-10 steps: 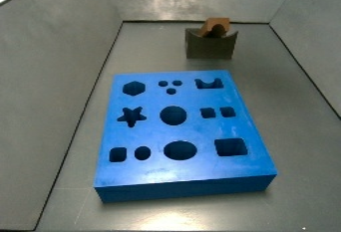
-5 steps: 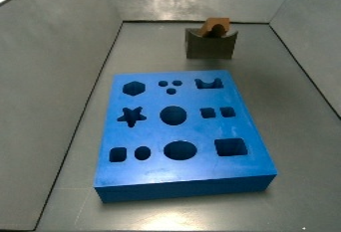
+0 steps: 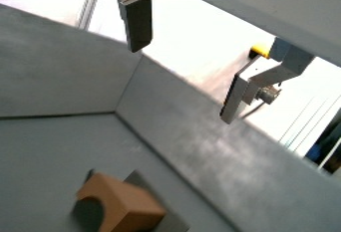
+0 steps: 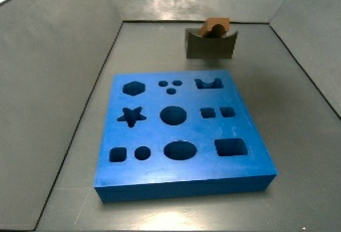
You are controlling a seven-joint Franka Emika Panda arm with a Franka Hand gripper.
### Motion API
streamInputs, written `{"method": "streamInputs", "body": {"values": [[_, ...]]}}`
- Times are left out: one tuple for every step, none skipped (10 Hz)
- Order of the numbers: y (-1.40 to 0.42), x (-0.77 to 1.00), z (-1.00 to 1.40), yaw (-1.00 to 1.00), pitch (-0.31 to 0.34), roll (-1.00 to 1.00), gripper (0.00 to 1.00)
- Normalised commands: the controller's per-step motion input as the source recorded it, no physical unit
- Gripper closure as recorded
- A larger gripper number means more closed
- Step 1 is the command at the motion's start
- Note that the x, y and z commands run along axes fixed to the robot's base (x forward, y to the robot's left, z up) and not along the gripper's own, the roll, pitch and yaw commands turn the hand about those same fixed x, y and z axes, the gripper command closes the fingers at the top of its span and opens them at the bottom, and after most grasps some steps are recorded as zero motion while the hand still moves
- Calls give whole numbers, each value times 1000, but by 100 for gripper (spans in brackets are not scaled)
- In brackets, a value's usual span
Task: Pick up the arch object. Move up. Place the arch object on the fixture. Regrasp the arch object. Rotate the arch object. Move to above the board. Insert the arch object.
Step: Regrasp the arch object.
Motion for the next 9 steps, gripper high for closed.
{"method": "streamInputs", "body": {"values": [[-53,103,-8,172,186,707,0],[-53,106,-7,186,170,582,0],[-47,98,-1,211,127,300,0],[-42,91,-1,217,107,221,0],[-39,82,-1,216,56,153,0],[-46,75,-8,209,39,143,0],[46,32,-1000,241,22,130,0],[46,33,-1000,231,19,129,0],[41,53,-1000,183,-48,110,0]]}}
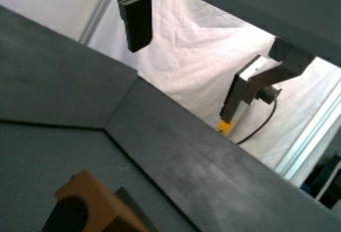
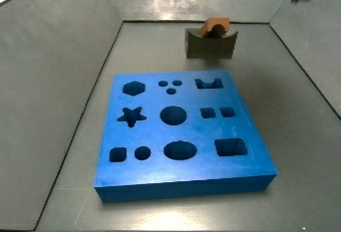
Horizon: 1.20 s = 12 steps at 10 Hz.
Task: Pick up the arch object. Move up. Place the arch object on the fixture. Regrasp the arch object. Rotate the arch object. Move to above the board. Insert the arch object.
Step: Regrasp the arch object, then rotate the arch object.
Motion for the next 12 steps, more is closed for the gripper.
{"method": "streamInputs", "body": {"values": [[39,60,-1000,165,-77,101,0],[37,70,-1000,117,-116,83,0],[35,78,-1000,85,-135,78,0],[29,87,-1000,36,-140,79,0],[28,93,-1000,4,-133,76,0],[25,99,-1000,-21,-118,73,0],[18,96,-913,-41,-101,73,0],[12,81,-689,-55,-68,69,0],[6,71,-521,-61,-43,67,0],[3,69,-306,-53,-16,66,0],[0,0,0,0,0,0,100],[402,-1000,920,0,0,0,100]]}}
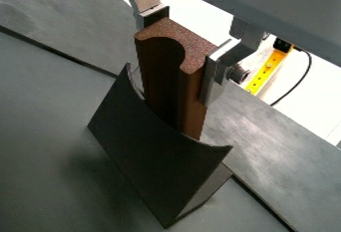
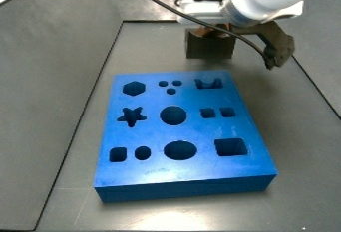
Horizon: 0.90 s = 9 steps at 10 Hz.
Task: Pick up the arch object. Move up. Place the arch object on the fixture. Regrasp the arch object. Rotate the arch object. Move to above the board. Insert the arch object.
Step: Rotate the arch object.
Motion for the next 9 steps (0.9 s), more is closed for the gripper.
{"method": "streamInputs", "body": {"values": [[396,-1000,919,1,-32,-38,100],[357,-1000,888,-1,-80,-94,100],[331,-1000,868,-10,-95,-104,100],[292,-1000,825,-32,-115,-115,100],[280,-1000,800,-44,-116,-120,100],[253,-1000,742,-69,-112,-134,100],[234,-1000,693,-86,-103,-137,100],[209,-1000,619,-104,-83,-136,100],[191,-1000,552,-110,-70,-139,100]]}}
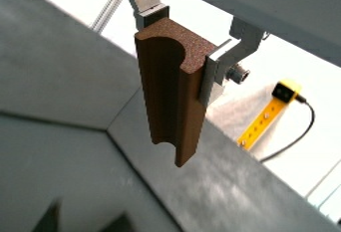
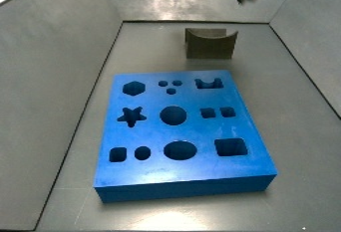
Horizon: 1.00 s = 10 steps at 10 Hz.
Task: Pick up the arch object. Move up. Place the arch object on the fixture. Regrasp the arch object. Rotate the arch object. Move to above the board. Insert the arch object.
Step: Rotate the arch object.
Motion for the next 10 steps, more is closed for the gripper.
{"method": "streamInputs", "body": {"values": [[167,-1000,437,-107,-56,-139,100],[157,-1000,390,-105,-46,-130,100],[129,-1000,321,-101,-21,-129,100],[101,-878,240,-92,-14,-136,100],[68,-663,131,-79,-12,-141,100],[56,-556,97,-73,-10,-138,100],[34,-337,63,-59,-4,-130,100],[18,-174,44,-50,-5,-125,100],[0,0,0,-1000,-89,-959,100],[14,40,-27,-1000,-77,-955,100]]}}
